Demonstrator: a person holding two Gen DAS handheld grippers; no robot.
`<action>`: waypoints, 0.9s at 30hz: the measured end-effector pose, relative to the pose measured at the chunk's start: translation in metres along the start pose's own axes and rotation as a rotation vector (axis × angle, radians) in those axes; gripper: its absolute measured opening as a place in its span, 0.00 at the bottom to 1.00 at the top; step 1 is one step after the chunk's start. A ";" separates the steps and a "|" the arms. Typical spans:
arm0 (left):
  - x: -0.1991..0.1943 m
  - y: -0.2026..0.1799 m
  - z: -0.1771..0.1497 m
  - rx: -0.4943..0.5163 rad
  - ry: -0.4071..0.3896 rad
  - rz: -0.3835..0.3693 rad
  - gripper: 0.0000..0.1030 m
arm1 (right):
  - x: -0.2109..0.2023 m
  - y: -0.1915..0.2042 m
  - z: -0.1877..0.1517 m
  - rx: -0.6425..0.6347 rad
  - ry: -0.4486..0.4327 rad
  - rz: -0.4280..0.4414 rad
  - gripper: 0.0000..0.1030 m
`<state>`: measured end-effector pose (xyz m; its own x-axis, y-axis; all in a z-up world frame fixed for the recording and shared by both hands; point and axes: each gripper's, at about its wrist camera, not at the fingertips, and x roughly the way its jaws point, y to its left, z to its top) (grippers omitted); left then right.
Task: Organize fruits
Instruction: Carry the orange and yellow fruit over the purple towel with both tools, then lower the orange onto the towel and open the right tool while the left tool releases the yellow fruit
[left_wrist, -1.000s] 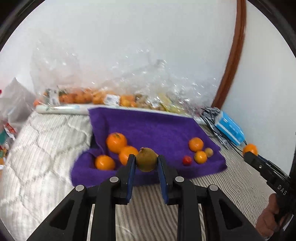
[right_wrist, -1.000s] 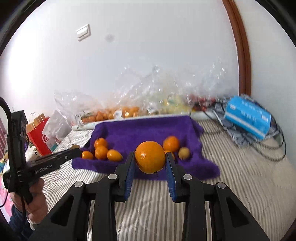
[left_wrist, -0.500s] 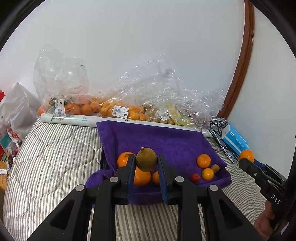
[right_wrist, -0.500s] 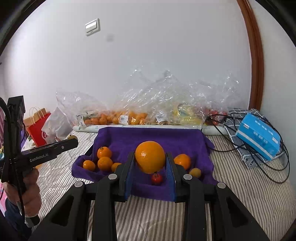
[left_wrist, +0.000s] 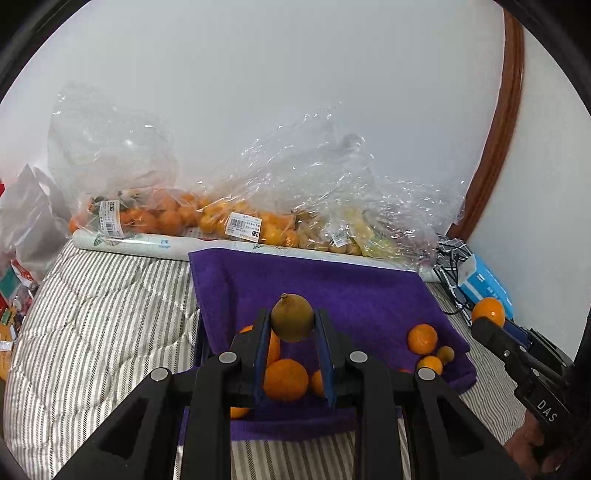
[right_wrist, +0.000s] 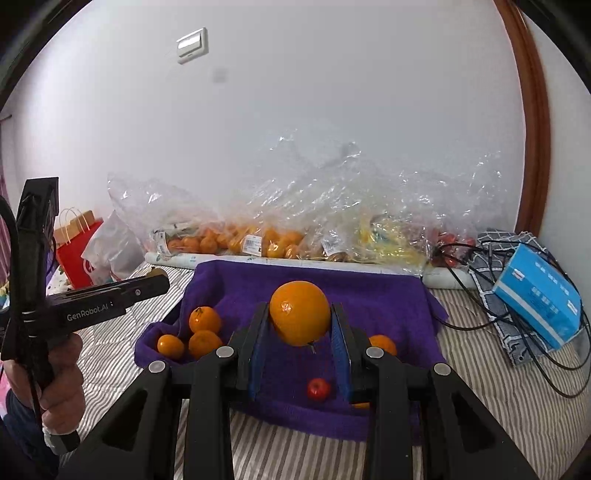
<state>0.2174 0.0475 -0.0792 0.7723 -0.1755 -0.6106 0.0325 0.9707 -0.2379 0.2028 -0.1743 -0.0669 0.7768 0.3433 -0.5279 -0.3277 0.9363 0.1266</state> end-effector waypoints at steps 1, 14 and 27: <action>0.004 0.000 0.001 -0.004 0.004 0.000 0.22 | 0.003 -0.002 0.001 0.000 -0.002 0.001 0.31; 0.044 -0.007 -0.006 0.003 0.036 0.009 0.22 | 0.052 -0.025 -0.013 0.030 0.091 0.019 0.31; 0.072 -0.001 -0.020 -0.005 0.114 -0.022 0.22 | 0.075 -0.027 -0.029 0.017 0.161 -0.005 0.31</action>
<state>0.2604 0.0303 -0.1379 0.6942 -0.2143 -0.6872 0.0452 0.9657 -0.2555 0.2538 -0.1759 -0.1344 0.6815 0.3236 -0.6563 -0.3141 0.9394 0.1371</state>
